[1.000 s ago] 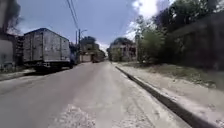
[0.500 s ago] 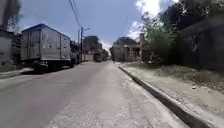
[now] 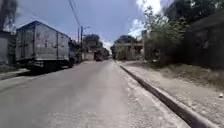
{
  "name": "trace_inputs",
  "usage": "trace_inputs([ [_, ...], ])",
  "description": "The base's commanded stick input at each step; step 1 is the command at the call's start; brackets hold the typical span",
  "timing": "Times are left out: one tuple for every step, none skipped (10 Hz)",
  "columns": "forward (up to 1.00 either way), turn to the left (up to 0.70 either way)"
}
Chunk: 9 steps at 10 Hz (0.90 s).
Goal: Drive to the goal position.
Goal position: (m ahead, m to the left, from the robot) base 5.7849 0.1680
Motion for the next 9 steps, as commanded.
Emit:
trace_inputs([
  [1.00,0.00],
  [1.00,0.00],
  [1.00,0.00],
  [1.00,0.00],
  [1.00,0.00],
  [1.00,0.00],
  [1.00,0.00],
  [1.00,0.00],
  [1.00,0.00],
])
